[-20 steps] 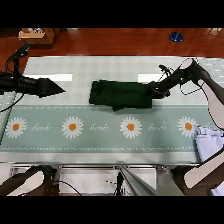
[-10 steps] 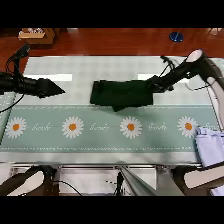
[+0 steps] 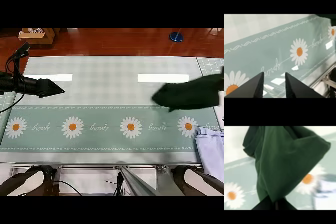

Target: Fold the shirts.

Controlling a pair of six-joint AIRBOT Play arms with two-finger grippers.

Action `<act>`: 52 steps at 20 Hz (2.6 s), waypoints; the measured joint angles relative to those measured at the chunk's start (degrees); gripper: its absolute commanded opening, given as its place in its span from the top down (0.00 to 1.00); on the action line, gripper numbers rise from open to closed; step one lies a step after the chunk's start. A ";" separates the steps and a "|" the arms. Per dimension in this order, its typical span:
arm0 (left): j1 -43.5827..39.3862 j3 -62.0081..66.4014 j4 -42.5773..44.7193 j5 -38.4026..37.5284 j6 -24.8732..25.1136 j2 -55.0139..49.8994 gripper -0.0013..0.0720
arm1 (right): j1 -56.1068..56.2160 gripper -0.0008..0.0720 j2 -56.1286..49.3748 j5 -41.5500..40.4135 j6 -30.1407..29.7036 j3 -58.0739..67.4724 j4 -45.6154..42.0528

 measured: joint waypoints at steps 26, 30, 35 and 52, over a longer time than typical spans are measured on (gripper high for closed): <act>3.28 0.00 2.97 23.87 3.19 -0.46 0.52 | -42.01 0.93 7.93 5.66 -1.53 -38.82 -47.65; 3.50 0.00 3.13 25.53 3.21 -1.22 0.51 | -47.67 0.41 7.93 2.80 -3.08 -41.29 -48.54; 3.50 0.00 4.26 25.97 3.23 -4.13 0.35 | -46.29 0.42 7.72 -4.52 -6.80 -38.49 -44.11; -26.84 4.61 39.65 28.41 -17.22 -9.49 0.14 | 9.84 0.34 -2.16 -28.57 -20.20 -17.62 -3.48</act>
